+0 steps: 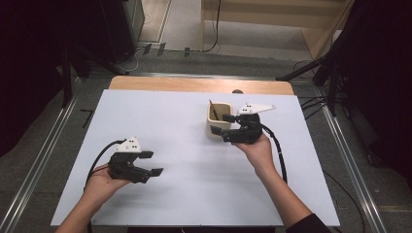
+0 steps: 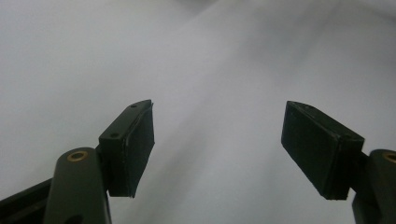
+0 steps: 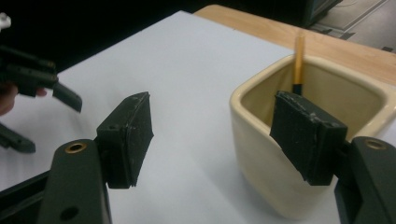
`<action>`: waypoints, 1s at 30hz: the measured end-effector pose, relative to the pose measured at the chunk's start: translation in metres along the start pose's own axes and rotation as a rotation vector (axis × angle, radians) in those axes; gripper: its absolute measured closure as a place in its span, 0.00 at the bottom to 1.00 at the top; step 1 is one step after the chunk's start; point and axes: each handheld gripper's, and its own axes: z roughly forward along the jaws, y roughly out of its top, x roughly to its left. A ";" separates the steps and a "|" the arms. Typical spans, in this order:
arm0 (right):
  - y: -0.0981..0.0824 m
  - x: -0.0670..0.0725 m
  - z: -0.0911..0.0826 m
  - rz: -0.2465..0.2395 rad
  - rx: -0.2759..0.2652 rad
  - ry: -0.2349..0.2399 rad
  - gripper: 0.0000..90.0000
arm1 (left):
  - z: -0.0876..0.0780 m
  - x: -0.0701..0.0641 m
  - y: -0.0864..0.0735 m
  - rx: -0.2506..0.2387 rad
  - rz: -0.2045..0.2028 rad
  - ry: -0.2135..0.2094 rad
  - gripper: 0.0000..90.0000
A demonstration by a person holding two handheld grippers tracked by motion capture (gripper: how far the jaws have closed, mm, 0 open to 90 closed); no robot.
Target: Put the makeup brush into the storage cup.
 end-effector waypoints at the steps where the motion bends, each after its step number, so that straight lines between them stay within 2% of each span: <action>1: 0.000 0.001 0.000 -0.008 0.009 0.007 0.33 | 0.000 0.000 0.000 -0.001 0.000 -0.001 0.29; 3: -0.002 0.003 0.001 -0.032 0.020 0.015 0.32 | 0.000 0.000 0.000 0.000 0.002 -0.002 0.29; 8: -0.008 0.008 -0.002 -0.031 0.044 0.053 0.30 | 0.000 0.000 0.000 0.004 0.003 -0.001 0.29; 18: -0.023 0.011 -0.011 -0.043 0.062 0.078 0.28 | 0.000 0.000 0.000 0.001 0.003 0.000 0.29; 26: -0.033 0.010 -0.017 -0.043 0.077 0.090 0.28 | 0.000 -0.001 -0.001 -0.001 0.007 0.000 0.29; 27: -0.035 0.011 -0.017 -0.044 0.088 0.075 0.28 | -0.001 -0.001 -0.001 -0.002 0.005 0.000 0.29; 30: -0.038 0.011 -0.018 -0.046 0.096 0.071 0.28 | 0.000 -0.001 0.000 -0.002 0.005 -0.001 0.29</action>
